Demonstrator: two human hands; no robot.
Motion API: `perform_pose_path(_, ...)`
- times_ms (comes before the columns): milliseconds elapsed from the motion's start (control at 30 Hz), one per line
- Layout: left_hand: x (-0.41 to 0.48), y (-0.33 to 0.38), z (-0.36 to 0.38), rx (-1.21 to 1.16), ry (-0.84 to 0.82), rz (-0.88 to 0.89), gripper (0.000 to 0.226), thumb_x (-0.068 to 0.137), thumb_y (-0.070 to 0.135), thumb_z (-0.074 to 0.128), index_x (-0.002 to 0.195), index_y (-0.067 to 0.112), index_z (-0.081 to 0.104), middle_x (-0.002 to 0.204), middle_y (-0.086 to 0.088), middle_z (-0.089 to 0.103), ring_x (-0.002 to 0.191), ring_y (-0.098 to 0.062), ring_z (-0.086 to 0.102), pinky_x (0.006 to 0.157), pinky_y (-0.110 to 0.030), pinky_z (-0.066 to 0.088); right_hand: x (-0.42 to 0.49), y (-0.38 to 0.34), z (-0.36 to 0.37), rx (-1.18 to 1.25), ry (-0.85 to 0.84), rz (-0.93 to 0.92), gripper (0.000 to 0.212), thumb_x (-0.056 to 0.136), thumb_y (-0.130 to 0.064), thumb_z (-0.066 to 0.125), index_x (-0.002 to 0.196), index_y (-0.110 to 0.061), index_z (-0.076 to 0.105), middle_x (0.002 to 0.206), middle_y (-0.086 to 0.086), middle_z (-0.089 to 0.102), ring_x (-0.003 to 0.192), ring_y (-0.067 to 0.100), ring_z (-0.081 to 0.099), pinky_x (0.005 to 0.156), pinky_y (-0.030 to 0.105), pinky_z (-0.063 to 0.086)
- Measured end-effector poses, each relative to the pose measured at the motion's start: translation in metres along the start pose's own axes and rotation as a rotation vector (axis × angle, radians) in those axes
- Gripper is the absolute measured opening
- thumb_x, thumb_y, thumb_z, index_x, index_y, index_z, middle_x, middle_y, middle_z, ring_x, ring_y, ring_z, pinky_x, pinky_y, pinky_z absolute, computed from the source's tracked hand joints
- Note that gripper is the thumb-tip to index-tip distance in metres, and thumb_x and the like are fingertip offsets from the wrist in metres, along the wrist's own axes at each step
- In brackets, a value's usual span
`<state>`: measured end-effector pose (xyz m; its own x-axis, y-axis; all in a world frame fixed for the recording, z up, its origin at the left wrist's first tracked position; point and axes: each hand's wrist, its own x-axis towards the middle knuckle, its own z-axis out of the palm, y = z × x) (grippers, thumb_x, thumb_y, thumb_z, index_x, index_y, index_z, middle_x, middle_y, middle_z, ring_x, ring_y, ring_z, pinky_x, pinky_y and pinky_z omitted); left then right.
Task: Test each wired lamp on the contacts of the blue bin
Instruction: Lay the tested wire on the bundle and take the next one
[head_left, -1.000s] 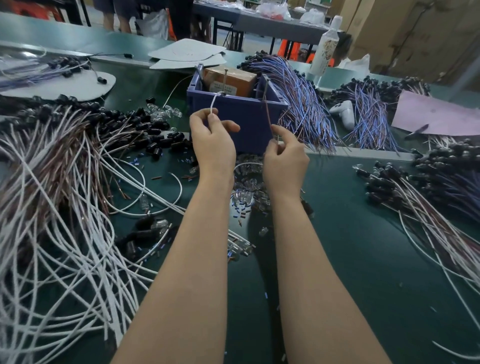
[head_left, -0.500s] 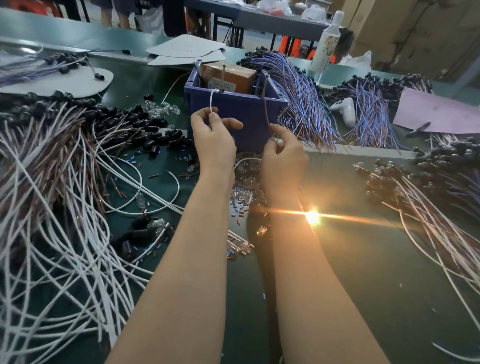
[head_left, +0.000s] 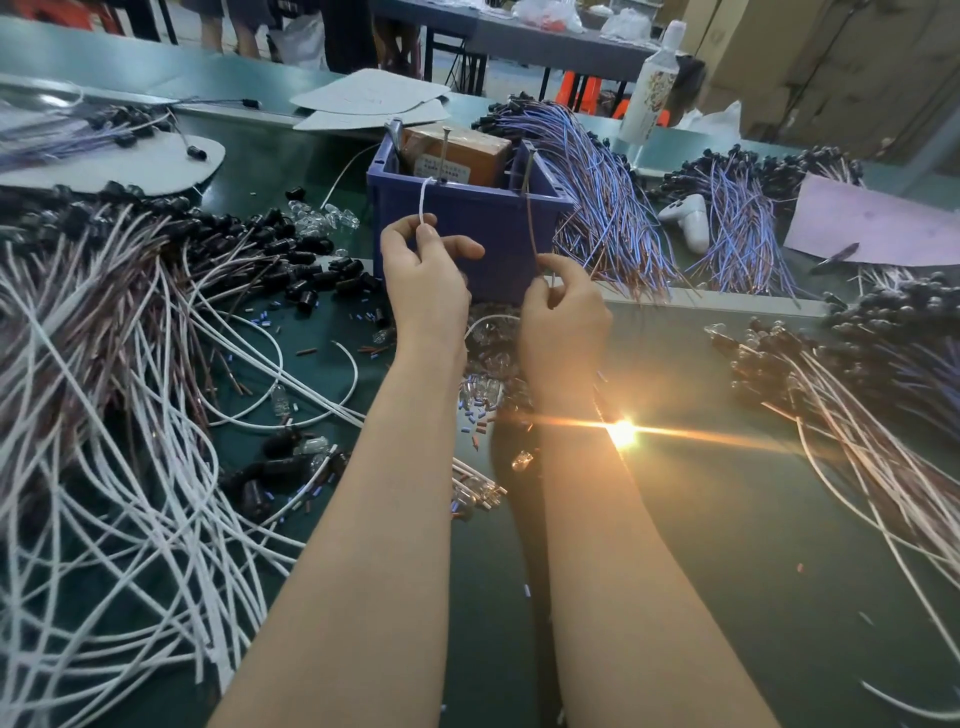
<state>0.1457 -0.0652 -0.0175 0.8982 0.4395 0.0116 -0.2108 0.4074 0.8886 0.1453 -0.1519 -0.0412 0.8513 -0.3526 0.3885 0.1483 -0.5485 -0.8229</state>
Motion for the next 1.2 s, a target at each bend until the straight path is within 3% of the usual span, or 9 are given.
perform_pose_path(400,-0.030,0.079,0.015,-0.425,-0.060,0.150,0.017,0.103,0.011,0.036,0.090,0.014,0.048,0.059,0.002,0.060,0.055,-0.008,0.044,0.050,-0.017,0.034,0.002,0.003,-0.037,-0.254,-0.349,0.033,0.035,0.101,-0.033,0.038,0.096,-0.005,0.058,0.093,0.014,0.066,0.090,0.032,0.063,0.082,0.047,0.049)
perform_pose_path(633,-0.038,0.082,0.033,-0.089,-0.072,0.111,0.016,0.097,0.022,0.053,0.081,0.022,0.055,0.078,0.008,0.060,0.074,-0.006,0.048,0.079,-0.026,0.037,-0.012,0.008,-0.092,0.082,-0.453,-0.005,0.067,0.084,-0.066,0.050,0.088,-0.002,0.066,0.068,0.010,0.040,0.060,0.015,0.036,0.057,0.027,0.031)
perform_pose_path(733,-0.048,0.055,0.040,0.227,-0.131,0.000,0.024,0.100,0.025,0.047,0.079,0.020,0.058,0.072,0.006,0.054,0.060,-0.005,0.042,0.057,-0.020,0.034,-0.013,0.016,-0.114,0.291,-0.259,0.073,0.045,0.088,-0.045,0.059,0.086,0.000,0.065,0.057,-0.001,0.041,0.048,0.009,0.035,0.052,0.022,0.031)
perform_pose_path(800,-0.067,0.030,0.050,0.498,-0.343,-0.051,0.029,0.101,0.024,0.042,0.093,0.010,0.066,0.070,0.002,0.054,0.055,-0.008,0.041,0.050,-0.022,0.032,-0.008,0.018,-0.125,0.548,-0.008,0.256,0.040,0.098,-0.038,0.048,0.076,-0.010,0.066,0.041,-0.011,0.033,0.036,0.006,0.028,0.042,0.019,0.025)
perform_pose_path(900,-0.103,0.002,0.070,0.896,-0.683,-0.007,0.037,0.100,0.030,0.042,0.102,0.000,0.064,0.082,-0.014,0.061,0.071,-0.029,0.056,0.061,-0.029,0.043,-0.001,0.015,-0.146,1.006,0.247,0.372,0.054,0.103,-0.042,0.030,0.076,-0.011,0.065,0.040,-0.009,0.037,0.038,0.006,0.034,0.042,0.019,0.028)
perform_pose_path(967,-0.123,-0.010,0.085,0.988,-0.732,-0.004,0.050,0.099,0.041,0.040,0.105,-0.004,0.059,0.102,-0.022,0.066,0.096,-0.037,0.063,0.078,-0.038,0.051,-0.001,0.014,-0.161,1.065,0.370,0.321,0.055,0.103,-0.044,0.026,0.077,-0.016,0.066,0.046,-0.009,0.047,0.046,0.007,0.043,0.050,0.019,0.034)
perform_pose_path(1067,-0.146,-0.018,0.111,0.835,-0.789,-0.200,0.064,0.098,0.053,0.031,0.102,-0.003,0.064,0.085,-0.017,0.069,0.073,-0.026,0.069,0.062,-0.029,0.054,-0.004,0.019,-0.182,0.961,0.492,0.262,0.058,0.102,-0.047,0.026,0.071,-0.022,0.068,0.051,-0.011,0.045,0.047,0.005,0.038,0.049,0.018,0.032)
perform_pose_path(1133,-0.155,-0.024,0.128,0.565,-0.796,-0.387,0.057,0.100,0.051,0.029,0.089,0.006,0.062,0.052,-0.003,0.055,0.032,-0.011,0.047,0.036,-0.010,0.034,-0.005,0.028,-0.194,0.941,0.501,0.233,0.059,0.102,-0.047,0.027,0.066,-0.022,0.067,0.050,-0.012,0.043,0.043,0.004,0.037,0.045,0.018,0.031)
perform_pose_path(1200,-0.160,-0.034,0.143,0.322,-0.753,-0.442,0.039,0.102,0.038,0.034,0.084,0.012,0.056,0.040,0.006,0.043,0.025,-0.004,0.032,0.034,-0.010,0.022,-0.007,0.041,-0.203,0.876,0.518,0.271,0.057,0.101,-0.047,0.031,0.065,-0.020,0.066,0.051,-0.011,0.051,0.044,0.006,0.048,0.046,0.020,0.039)
